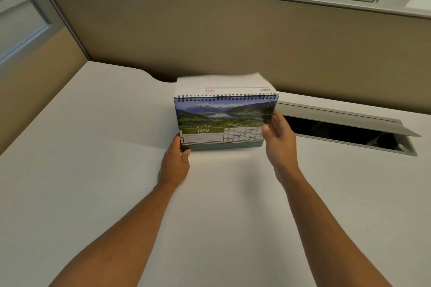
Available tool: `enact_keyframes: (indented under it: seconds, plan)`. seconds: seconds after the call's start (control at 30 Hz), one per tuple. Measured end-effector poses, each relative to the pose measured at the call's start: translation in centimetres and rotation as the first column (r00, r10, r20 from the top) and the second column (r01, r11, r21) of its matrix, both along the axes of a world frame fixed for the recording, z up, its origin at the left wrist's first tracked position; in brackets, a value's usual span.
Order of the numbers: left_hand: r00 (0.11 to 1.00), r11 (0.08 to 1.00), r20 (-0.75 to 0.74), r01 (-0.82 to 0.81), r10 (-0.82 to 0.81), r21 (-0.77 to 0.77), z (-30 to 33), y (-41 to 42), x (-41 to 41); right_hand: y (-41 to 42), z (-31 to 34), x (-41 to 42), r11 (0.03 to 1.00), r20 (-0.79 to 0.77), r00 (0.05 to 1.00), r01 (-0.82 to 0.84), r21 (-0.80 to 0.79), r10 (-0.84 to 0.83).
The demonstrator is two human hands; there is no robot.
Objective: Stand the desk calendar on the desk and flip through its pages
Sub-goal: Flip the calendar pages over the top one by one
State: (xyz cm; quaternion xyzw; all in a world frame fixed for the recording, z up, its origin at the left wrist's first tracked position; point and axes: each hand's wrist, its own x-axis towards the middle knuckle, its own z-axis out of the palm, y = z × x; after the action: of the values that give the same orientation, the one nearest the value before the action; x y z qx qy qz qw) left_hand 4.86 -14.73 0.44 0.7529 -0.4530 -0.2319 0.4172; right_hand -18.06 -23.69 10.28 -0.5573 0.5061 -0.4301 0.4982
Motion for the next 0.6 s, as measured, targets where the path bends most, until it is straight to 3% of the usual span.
enact_keyframes:
  seconds: [0.3,0.6]
  plan:
    - [1.0,1.0,0.0,-0.019,0.019,0.019,-0.2,0.0,-0.1,0.2,-0.1,0.2,0.986,-0.105,0.986,0.141,0.086,-0.132]
    - [1.0,1.0,-0.005,-0.016,0.017,0.017,-0.3,-0.1,0.0,0.0,-0.5,-0.9,0.974,-0.144,0.965,0.225,0.04,-0.217]
